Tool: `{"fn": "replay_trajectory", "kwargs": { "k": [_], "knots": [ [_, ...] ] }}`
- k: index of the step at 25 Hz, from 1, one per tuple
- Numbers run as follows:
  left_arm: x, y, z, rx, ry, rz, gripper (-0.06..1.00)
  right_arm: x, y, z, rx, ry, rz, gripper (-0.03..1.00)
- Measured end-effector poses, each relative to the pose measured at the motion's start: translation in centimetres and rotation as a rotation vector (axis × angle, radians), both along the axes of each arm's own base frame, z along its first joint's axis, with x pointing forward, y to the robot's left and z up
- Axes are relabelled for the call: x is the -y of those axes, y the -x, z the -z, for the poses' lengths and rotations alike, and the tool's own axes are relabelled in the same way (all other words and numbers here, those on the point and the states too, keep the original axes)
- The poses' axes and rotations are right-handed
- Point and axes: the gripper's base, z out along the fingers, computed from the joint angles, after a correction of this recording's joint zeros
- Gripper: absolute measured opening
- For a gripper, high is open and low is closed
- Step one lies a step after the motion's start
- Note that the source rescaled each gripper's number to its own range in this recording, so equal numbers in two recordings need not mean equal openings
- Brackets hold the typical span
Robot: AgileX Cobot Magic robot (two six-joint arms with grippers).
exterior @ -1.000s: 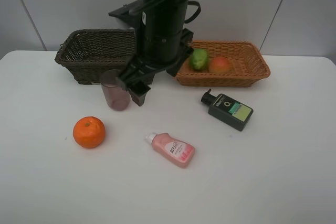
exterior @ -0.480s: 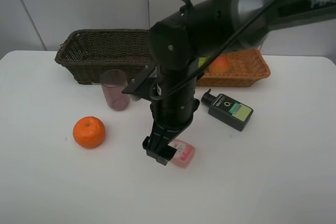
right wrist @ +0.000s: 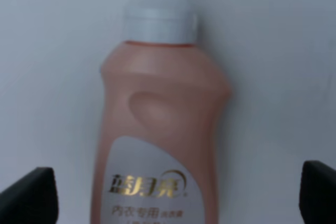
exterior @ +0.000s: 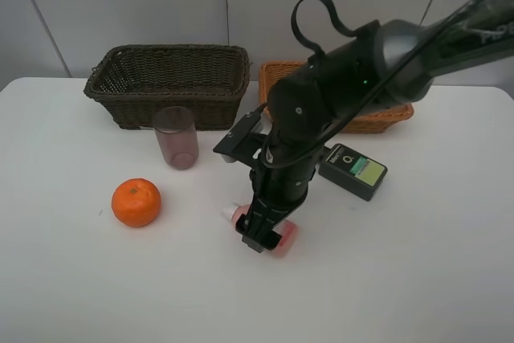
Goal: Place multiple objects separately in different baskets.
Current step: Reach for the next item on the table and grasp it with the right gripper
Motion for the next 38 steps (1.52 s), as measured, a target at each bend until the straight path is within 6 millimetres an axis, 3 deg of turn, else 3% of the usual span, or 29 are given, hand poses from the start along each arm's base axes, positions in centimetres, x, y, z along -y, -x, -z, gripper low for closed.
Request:
{"fn": "replay_trajectory", "kwargs": {
  "k": [9, 29, 31, 32, 34, 35, 36, 38],
  "knots": [
    [0.0, 0.0, 0.0, 0.0, 0.0, 0.0, 1.0, 2.1, -1.1, 1.2, 0.015, -0.034, 0.069, 1.0],
    [0.0, 0.0, 0.0, 0.0, 0.0, 0.0, 1.0, 1.8, -0.9, 1.8, -0.011, -0.066, 0.054, 0.98],
    [0.0, 0.0, 0.0, 0.0, 0.0, 0.0, 1.0, 1.8, -0.9, 1.8, -0.011, -0.066, 0.054, 0.87],
    [0.0, 0.0, 0.0, 0.0, 0.0, 0.0, 1.0, 1.8, -0.9, 1.8, -0.011, -0.066, 0.054, 0.75],
    [0.0, 0.0, 0.0, 0.0, 0.0, 0.0, 1.0, 1.8, -0.9, 1.8, -0.012, -0.064, 0.051, 0.36],
    [0.0, 0.0, 0.0, 0.0, 0.0, 0.0, 1.0, 1.8, -0.9, 1.8, -0.012, -0.064, 0.051, 0.11],
    [0.0, 0.0, 0.0, 0.0, 0.0, 0.0, 1.0, 1.8, -0.9, 1.8, -0.012, -0.064, 0.051, 0.0],
    [0.0, 0.0, 0.0, 0.0, 0.0, 0.0, 1.0, 1.8, -0.9, 1.8, -0.009, -0.059, 0.044, 0.02]
  ]
}}
